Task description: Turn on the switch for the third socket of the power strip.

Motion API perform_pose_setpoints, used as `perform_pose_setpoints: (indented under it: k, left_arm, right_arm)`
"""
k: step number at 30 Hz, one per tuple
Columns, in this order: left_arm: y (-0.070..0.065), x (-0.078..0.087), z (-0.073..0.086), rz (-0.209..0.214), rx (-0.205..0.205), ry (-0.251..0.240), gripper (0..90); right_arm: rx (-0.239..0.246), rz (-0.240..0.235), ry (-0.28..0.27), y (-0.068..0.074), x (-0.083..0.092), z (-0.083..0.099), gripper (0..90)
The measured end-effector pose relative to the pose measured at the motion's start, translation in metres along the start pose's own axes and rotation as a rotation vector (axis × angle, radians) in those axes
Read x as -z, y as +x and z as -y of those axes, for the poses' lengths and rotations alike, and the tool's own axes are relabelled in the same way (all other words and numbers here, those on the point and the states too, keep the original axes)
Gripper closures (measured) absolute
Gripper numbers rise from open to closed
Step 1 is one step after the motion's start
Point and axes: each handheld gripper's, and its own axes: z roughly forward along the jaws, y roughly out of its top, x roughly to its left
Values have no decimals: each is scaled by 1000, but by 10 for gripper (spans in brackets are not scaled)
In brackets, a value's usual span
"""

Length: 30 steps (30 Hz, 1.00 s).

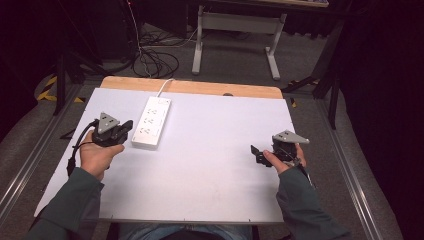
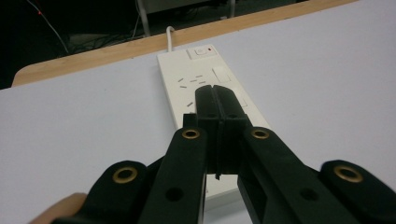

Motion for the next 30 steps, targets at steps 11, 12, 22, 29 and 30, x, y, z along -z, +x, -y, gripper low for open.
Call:
perform_pose_setpoints:
  k: [11,12,22,29,30]
  left_arm:
    - [-5,-10,-3,23,-17,23,900]
    - [-5,-11,-3,23,-21,25,900]
    - [-8,-19,-5,37,-26,45,900]
    - [-6,-21,-5,41,-16,57,900]
    - [-6,-22,-5,40,-15,59,900]
  right_arm:
    - [4,-1,0,0,0,0,92]
    - [3,-1,1,0,0,0,92]
    - [4,-1,1,1,0,0,93]
    - [5,-2,0,1,0,0,93]
    - [5,-2,0,1,-1,0,94]
